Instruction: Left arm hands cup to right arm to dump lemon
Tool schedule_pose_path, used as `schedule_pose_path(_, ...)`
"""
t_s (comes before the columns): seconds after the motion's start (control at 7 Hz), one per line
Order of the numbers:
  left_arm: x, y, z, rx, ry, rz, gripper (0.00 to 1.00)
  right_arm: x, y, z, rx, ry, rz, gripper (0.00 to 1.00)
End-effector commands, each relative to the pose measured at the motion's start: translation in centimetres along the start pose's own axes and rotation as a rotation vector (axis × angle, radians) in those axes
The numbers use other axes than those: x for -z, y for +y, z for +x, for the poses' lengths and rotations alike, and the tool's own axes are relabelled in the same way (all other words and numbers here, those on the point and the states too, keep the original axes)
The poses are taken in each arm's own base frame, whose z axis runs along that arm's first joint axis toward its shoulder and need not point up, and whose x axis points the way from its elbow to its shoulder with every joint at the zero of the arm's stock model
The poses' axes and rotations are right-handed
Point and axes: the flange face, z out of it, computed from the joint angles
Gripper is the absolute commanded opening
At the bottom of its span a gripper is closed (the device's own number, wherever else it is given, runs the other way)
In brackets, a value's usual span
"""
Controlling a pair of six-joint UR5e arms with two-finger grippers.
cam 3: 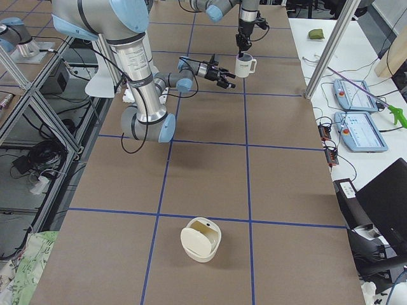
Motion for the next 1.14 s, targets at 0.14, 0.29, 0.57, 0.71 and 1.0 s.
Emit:
schedule_pose_path(0.14, 3.0, -3.8, -3.1, -0.103, 0.024, 0.052, 0.0, -3.1, -2.6, 3.8, 0.046, -0.022, -0.141, 1.0)
schedule_pose_path(0.29, 2.0, -5.1, -7.2, -0.144, 0.017, 0.059, 0.0, -4.5, -5.6, 5.8, 0.006, -0.053, -0.221, 1.0)
schedule_pose_path(0.57, -0.1, -8.2, -15.3, -0.277, -0.03, 0.067, 0.0, -7.4, -10.4, 11.6, -0.069, -0.099, -0.39, 1.0)
schedule_pose_path(0.71, -0.5, -10.3, -19.0, -0.339, -0.038, 0.071, 0.0, -9.3, -12.5, 14.3, -0.099, -0.116, -0.478, 1.0)
schedule_pose_path(1.0, -3.3, -13.9, -29.8, -0.418, 0.017, 0.023, 0.0, -13.3, -16.1, 22.9, 0.004, -0.16, -0.643, 1.0)
